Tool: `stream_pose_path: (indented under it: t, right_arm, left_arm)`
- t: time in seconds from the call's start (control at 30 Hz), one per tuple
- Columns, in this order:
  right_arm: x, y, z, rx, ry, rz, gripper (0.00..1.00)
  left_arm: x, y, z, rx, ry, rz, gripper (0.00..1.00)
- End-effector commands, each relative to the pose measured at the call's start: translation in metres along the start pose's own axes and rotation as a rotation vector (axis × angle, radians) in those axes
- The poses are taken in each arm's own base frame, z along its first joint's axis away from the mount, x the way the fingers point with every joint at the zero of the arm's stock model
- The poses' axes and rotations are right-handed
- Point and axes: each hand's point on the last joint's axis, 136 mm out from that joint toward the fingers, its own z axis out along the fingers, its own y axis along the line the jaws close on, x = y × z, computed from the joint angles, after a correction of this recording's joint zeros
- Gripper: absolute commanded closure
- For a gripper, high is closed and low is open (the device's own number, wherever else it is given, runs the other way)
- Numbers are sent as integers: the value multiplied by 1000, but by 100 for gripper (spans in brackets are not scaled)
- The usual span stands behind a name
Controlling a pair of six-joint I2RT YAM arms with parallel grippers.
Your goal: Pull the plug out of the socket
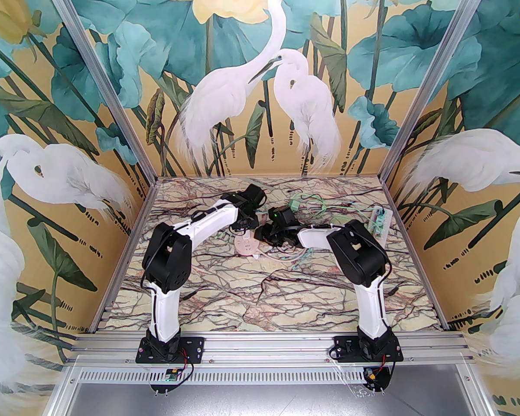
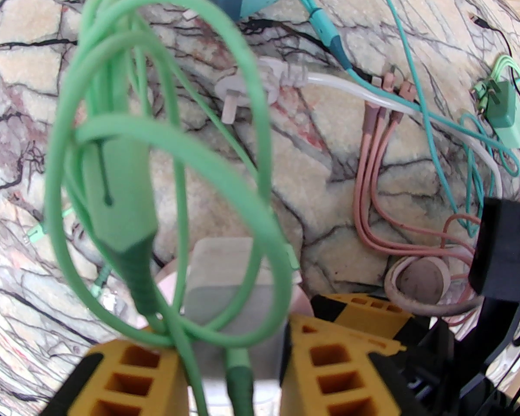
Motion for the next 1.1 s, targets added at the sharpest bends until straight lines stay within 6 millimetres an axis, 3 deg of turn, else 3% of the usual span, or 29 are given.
stream_pose_path:
  t: [0.0, 0.23, 0.43, 0.67, 0.83, 1.07]
  right_arm:
    - [70, -105, 15, 345, 162, 116, 66]
    - [69, -105, 15, 350, 159, 113, 66]
    - [70, -108, 16, 358, 163, 114, 66]
    - [70, -109, 17, 362, 163, 113, 66]
    - [72, -109, 20, 363, 169, 108, 66]
    - [74, -107, 21, 364, 177, 101, 66]
  left_arm:
    - [-12, -16, -2, 76, 0, -19, 86]
    - [-5, -21, -18, 150, -26, -31, 86]
    - [18, -23, -31, 146, -96, 11, 87]
    - [49, -19, -28, 114, -87, 22, 88]
    - [41, -22, -30, 111, -88, 28, 88]
    - [16, -19, -25, 132, -48, -11, 88]
